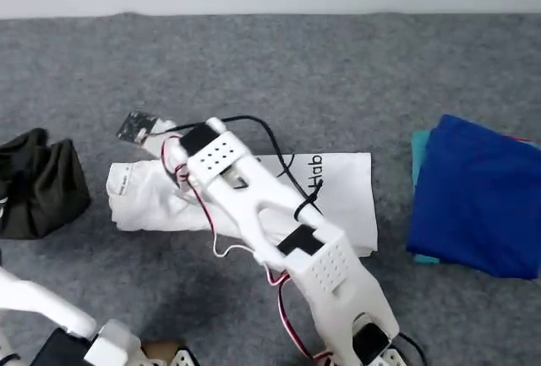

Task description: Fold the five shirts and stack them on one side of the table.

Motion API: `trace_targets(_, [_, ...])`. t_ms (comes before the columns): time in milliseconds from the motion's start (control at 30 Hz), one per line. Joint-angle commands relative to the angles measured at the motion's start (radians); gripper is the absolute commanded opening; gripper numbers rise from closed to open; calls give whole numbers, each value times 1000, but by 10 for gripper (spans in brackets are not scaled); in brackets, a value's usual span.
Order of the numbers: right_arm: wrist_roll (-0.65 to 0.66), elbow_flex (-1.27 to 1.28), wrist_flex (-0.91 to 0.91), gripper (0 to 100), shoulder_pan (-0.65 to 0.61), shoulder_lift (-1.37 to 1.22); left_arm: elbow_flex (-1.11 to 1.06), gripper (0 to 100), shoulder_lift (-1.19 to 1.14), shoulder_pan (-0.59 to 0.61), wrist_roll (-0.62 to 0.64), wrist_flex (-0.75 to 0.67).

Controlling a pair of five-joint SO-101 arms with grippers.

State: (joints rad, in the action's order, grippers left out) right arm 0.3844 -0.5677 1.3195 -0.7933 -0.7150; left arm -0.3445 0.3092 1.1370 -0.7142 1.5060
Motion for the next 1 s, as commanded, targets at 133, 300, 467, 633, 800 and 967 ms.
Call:
trace_targets(133, [-21,-97,25,269,30,102,4,112,28,-3,6,-9])
trace_targets(300, [-18,-218,159,204,-10,113,2,112,23,-3,6,-9])
trace_targets(467, [-18,-350,294,96,-73,107,2,112,23,-5,6,-9])
trace_targets(633, [-15,-370,280,22,-113,93,1,112,23,-25,8,-8])
trace_targets(800, [17,-374,143,22,-67,-36,-19,111,31,-68,9,-8])
trace_targets(967, [12,-376,140,18,-101,-147,-22,111,31,-71,9,-8])
